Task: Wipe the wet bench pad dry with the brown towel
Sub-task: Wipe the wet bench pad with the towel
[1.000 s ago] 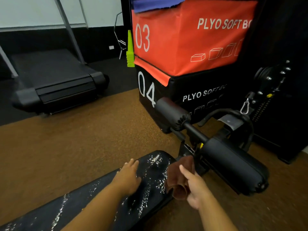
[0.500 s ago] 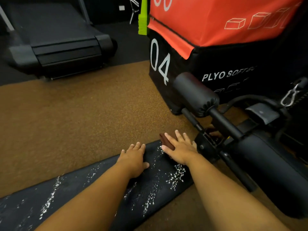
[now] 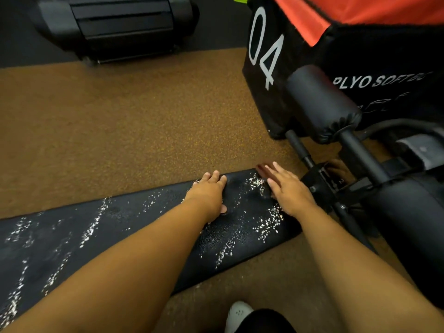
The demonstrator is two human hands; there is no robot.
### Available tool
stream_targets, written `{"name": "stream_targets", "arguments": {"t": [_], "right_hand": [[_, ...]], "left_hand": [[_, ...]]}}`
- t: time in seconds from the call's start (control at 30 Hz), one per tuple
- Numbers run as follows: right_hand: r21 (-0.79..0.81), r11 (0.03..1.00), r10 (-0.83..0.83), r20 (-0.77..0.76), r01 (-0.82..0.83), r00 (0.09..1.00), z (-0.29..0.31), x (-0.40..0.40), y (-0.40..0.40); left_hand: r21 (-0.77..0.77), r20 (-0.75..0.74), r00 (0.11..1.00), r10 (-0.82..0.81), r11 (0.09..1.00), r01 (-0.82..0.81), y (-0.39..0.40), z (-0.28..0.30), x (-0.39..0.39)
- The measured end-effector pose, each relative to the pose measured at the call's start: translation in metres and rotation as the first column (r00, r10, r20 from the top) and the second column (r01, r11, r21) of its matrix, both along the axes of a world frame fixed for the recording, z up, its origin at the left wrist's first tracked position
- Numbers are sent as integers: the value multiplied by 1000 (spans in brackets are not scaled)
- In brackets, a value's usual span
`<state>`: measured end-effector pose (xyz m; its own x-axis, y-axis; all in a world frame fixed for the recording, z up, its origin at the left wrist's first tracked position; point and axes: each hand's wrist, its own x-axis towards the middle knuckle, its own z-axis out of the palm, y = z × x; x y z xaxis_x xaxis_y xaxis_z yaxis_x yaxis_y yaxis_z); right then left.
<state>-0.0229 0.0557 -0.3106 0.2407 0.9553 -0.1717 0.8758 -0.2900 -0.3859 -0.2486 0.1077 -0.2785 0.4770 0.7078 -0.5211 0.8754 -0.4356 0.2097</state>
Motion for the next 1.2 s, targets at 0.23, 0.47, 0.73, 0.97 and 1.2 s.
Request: {"name": "stream_targets", "arguments": {"t": [0.23, 0.47, 0.73, 0.97, 1.2], "right_hand": [[87, 996, 1, 45, -5, 999, -5, -19, -4], [14, 982, -191, 35, 190, 981, 2, -21, 3], [113, 990, -94, 34, 90, 995, -2, -14, -13], [143, 980, 135, 45, -140, 990, -1, -22, -40], [139, 990, -2, 12, 0, 1000, -6, -53, -29]], "left_hand": [[-4, 1, 1000, 10, 1000, -10, -1, -1, 0], [-3, 22, 999, 25, 1000, -25, -3, -1, 0], [-6, 34, 999, 23, 1000, -23, -4, -1, -2], [-1, 34, 999, 10, 1000, -10, -3, -3, -3], [7, 26, 1000, 16, 1000, -16, -4, -3, -2]]}}
